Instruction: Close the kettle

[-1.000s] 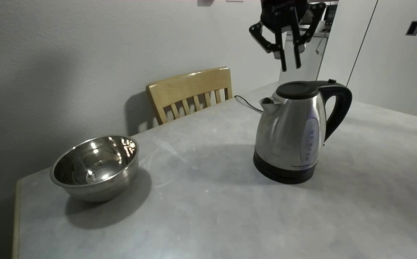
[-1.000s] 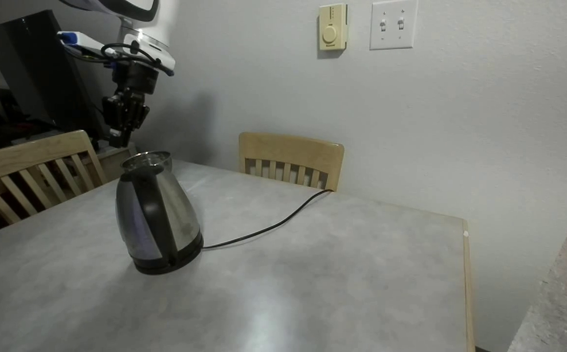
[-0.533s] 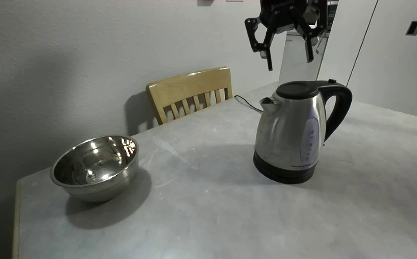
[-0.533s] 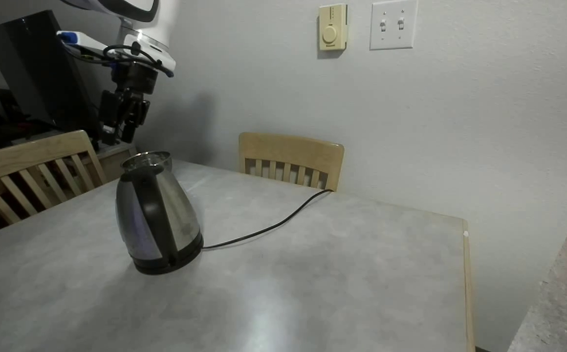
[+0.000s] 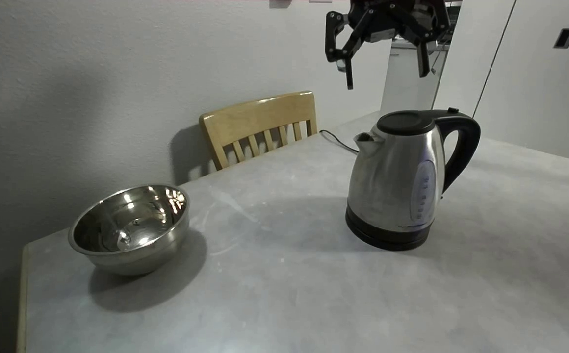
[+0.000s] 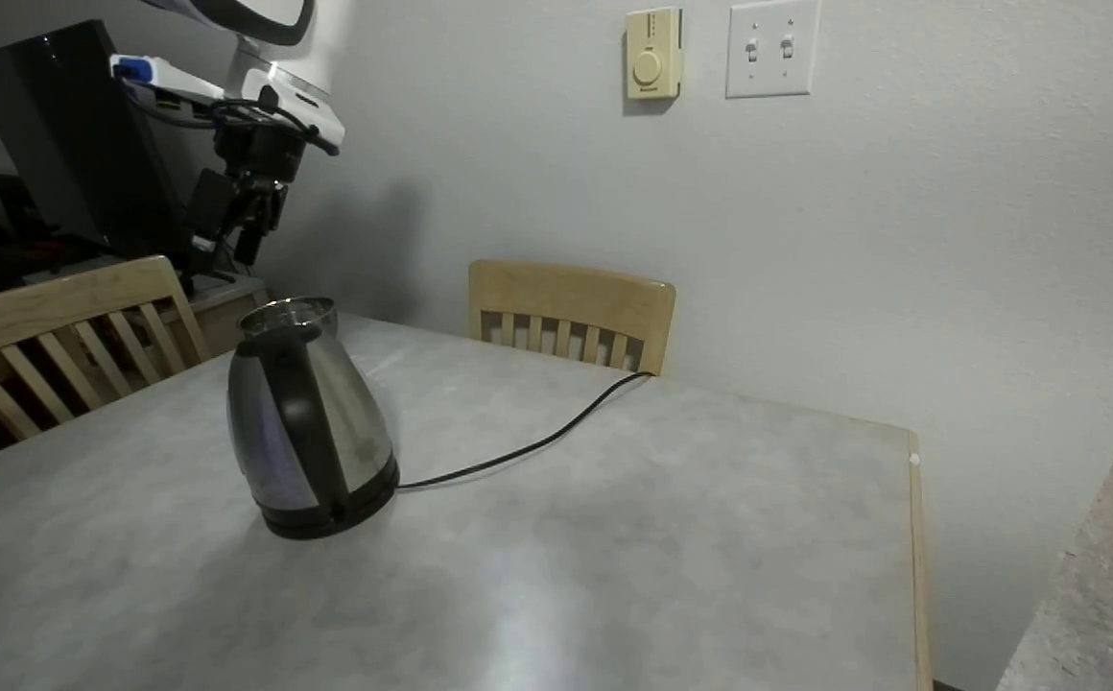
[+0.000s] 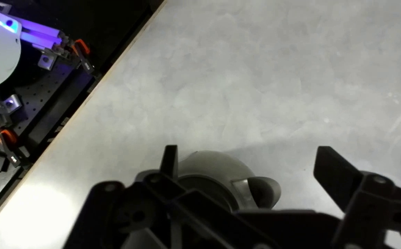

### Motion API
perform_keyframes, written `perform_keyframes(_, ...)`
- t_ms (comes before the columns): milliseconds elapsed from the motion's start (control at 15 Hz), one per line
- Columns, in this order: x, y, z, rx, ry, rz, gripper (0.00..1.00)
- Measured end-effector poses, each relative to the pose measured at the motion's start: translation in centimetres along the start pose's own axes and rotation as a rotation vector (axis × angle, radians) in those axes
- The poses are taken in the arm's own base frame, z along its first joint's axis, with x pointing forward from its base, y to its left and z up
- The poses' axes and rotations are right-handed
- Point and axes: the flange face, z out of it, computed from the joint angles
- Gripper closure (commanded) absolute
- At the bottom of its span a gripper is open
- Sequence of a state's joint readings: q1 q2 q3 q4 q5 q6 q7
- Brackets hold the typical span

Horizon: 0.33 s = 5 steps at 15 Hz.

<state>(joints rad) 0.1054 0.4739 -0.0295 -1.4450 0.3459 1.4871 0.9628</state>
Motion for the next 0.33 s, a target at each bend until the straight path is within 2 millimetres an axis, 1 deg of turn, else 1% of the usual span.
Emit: perform_keyframes(333, -0.31, -0.16, 0.04, 0.031, -0.051, -0.101, 0.00)
